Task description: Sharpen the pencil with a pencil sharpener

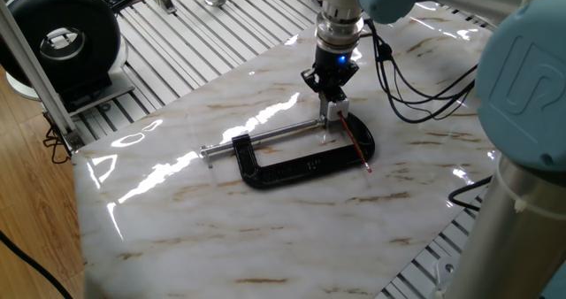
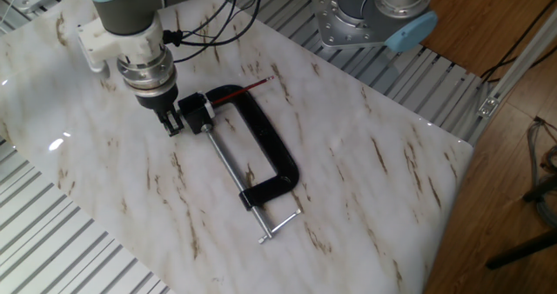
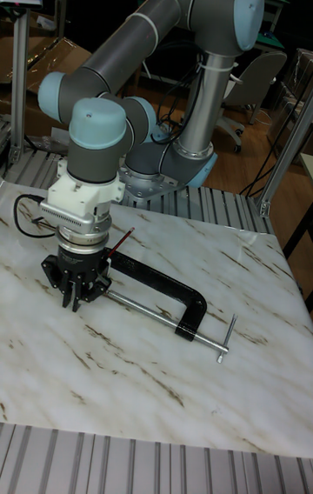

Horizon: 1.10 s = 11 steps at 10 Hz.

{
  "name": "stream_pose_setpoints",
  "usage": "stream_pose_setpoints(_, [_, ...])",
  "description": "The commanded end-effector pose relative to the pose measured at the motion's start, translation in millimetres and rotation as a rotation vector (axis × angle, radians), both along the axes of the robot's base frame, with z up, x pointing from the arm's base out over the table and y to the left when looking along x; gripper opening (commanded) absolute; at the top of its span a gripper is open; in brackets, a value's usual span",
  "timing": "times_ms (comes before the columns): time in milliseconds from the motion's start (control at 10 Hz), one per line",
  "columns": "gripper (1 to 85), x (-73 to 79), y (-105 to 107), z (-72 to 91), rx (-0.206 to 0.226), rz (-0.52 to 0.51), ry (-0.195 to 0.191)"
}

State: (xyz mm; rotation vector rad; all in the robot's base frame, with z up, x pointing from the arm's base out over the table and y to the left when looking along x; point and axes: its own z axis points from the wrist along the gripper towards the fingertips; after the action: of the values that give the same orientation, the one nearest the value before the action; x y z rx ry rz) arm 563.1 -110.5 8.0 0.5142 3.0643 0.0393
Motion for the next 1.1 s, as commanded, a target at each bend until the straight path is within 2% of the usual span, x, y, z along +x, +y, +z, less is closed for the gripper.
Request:
stream_pose_setpoints(0, [42.3,5.6,2,2.7,0.009,0.064,-0.022])
stream_pose_setpoints(100, [47.7,7.4,0,3.8,0.006,0.081,-0.029])
stream_pose_setpoints(300, [49.3,10.2,-3,13.8,0.003,0.084,-0.029])
stream_pose_setpoints(400, [49.3,11.6,-7,26.7,0.0,0.097,-0.016])
stream_pose_setpoints(700, [45.3,12.8,-25,80.1,-0.051,0.121,0.023])
stream_pose_setpoints(900, [40.7,6.5,-15,105.1,-0.061,0.109,0.028])
stream_pose_setpoints(1000, [40.3,3.5,-3,110.8,-0.045,0.098,0.027])
